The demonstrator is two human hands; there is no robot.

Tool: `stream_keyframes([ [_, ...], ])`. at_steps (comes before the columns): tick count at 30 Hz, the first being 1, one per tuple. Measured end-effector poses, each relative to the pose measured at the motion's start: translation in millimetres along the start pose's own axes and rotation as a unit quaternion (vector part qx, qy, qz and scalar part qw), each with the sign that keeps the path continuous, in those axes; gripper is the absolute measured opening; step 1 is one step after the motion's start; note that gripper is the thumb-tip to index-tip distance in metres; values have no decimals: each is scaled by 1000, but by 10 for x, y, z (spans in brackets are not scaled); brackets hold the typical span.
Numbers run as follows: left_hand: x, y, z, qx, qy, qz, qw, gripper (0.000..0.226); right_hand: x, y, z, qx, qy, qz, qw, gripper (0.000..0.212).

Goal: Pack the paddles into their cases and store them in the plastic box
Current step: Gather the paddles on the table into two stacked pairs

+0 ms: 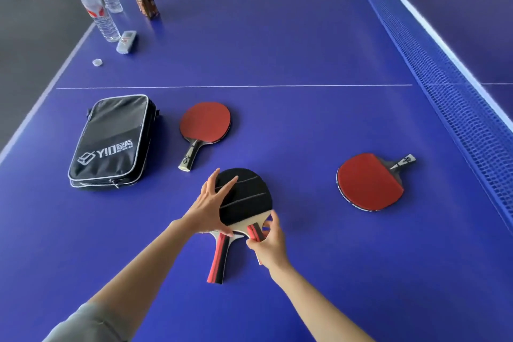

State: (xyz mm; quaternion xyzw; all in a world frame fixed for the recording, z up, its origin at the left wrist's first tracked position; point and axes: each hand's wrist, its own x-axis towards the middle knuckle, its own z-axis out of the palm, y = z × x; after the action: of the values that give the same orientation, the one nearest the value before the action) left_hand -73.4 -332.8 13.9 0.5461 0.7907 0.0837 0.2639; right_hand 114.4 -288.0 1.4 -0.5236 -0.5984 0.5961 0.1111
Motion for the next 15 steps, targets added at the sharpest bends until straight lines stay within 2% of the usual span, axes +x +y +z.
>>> stream_keyframes([
  [9, -138, -400, -149, 5, -77, 53, 996, 126, -418, -144, 847, 60, 156, 26, 986, 93],
  [15, -79, -488, -150, 23, -111, 65, 991, 105, -422, -173, 1101, 52, 180, 50, 981, 102],
])
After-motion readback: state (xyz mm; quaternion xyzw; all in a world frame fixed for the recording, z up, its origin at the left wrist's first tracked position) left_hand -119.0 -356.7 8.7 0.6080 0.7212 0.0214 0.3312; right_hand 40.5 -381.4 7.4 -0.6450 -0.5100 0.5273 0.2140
